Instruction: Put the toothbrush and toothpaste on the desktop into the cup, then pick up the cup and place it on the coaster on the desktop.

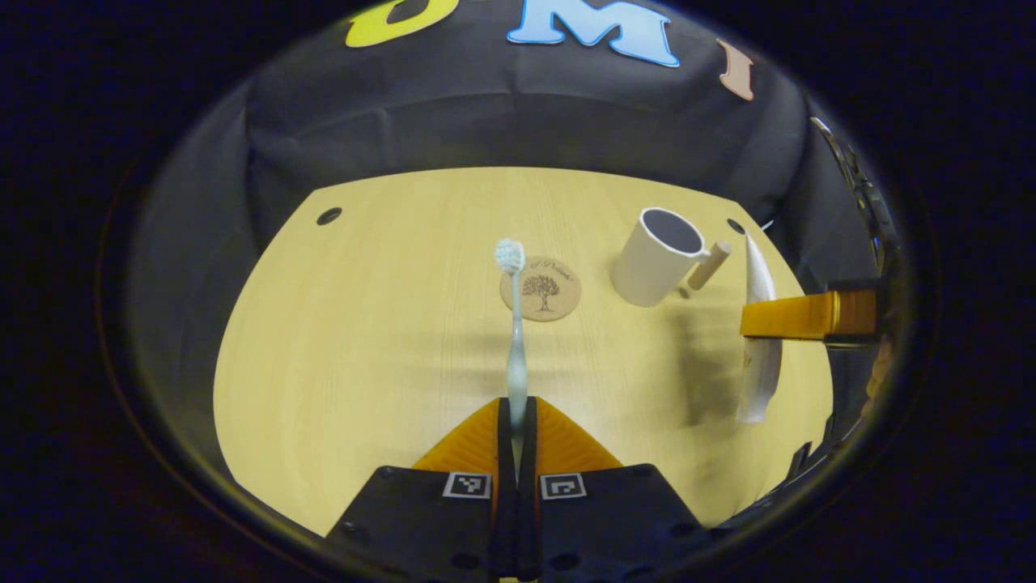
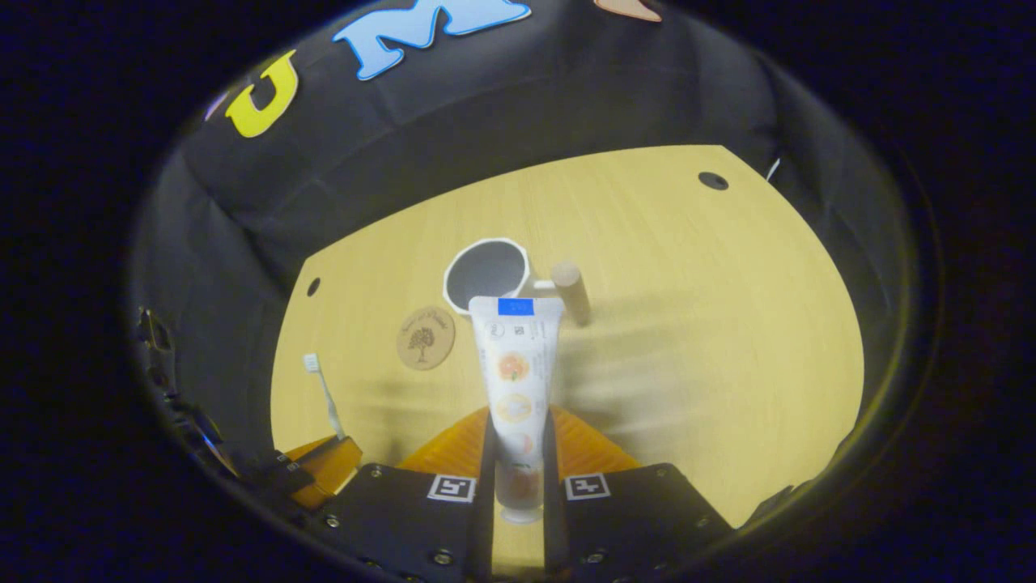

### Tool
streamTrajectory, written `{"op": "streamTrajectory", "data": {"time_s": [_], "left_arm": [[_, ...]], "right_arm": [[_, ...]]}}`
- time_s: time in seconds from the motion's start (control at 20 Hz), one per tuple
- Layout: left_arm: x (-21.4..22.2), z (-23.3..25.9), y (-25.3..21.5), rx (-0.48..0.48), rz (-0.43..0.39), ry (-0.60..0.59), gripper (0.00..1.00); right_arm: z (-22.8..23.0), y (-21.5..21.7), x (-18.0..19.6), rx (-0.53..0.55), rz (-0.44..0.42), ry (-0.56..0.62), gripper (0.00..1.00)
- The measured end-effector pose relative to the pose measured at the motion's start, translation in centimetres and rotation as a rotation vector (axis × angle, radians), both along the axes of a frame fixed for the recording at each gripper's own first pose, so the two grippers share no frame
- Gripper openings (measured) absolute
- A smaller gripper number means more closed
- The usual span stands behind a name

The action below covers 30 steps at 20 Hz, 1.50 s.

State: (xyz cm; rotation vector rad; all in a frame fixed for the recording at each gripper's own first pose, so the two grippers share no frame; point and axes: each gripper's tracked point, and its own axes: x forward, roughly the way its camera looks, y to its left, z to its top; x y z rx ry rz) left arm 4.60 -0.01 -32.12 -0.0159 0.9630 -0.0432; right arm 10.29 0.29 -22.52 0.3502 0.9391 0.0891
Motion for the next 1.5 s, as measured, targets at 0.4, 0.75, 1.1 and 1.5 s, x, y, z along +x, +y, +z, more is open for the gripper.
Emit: {"op": "streamTrajectory", "data": {"time_s": [0.4, 0.75, 1.1, 1.5], "left_arm": [[1.5, 3.6, -0.3, -0.027, -0.003, -0.096, 0.08], [1.5, 5.9, -0.6, -0.028, -0.024, -0.143, 0.08], [1.2, 7.8, -0.1, -0.009, -0.049, -0.215, 0.08], [3.2, 10.7, -0.9, 0.013, -0.077, -0.290, 0.08]], "right_arm": [[5.3, -0.5, 5.6, 0.038, -0.045, -0.164, 0.25], [8.5, -0.1, 10.3, 0.048, -0.069, -0.307, 0.25], [9.4, 0.1, 14.4, 0.026, -0.083, -0.396, 0.25], [6.5, -0.6, 17.7, -0.041, -0.103, -0.409, 0.25]]}}
